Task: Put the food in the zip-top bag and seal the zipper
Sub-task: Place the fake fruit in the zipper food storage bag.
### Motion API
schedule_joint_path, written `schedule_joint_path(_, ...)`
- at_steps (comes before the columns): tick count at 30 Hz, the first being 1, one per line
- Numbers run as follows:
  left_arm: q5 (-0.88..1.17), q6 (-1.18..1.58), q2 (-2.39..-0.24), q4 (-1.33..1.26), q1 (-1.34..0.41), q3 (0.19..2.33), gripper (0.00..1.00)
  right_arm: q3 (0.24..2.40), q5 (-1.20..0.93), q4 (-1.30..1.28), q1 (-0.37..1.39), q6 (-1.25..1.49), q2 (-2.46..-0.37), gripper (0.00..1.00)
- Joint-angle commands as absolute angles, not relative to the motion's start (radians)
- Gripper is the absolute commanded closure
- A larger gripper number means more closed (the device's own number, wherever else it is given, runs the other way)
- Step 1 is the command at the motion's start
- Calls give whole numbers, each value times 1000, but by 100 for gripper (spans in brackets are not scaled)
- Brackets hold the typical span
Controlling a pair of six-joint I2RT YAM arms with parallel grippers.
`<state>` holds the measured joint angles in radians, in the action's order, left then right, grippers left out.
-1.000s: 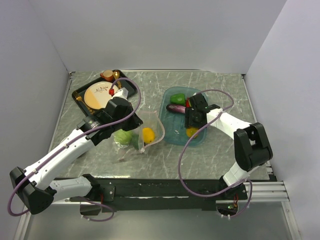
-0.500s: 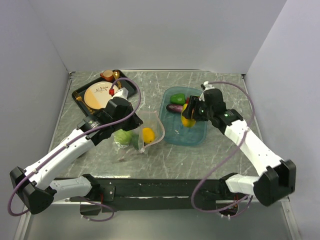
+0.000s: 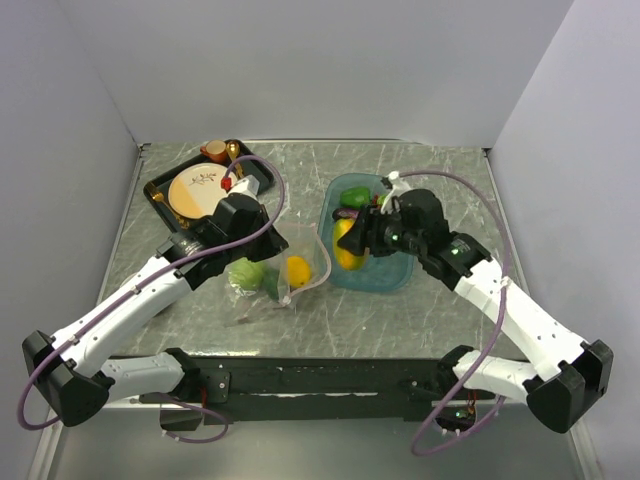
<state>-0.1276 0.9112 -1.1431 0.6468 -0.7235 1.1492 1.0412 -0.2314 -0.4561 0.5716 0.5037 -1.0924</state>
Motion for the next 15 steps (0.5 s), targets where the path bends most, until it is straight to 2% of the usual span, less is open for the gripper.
schedule_joint_path(1,-117,920,-1129,592,-727,1147,99,1058,-267,-388,661,538,-1095,57)
schedule_joint_path(15,-107,916,-1127,609,-727,1161,99,1181,-229,-360,784,528,-1293,55)
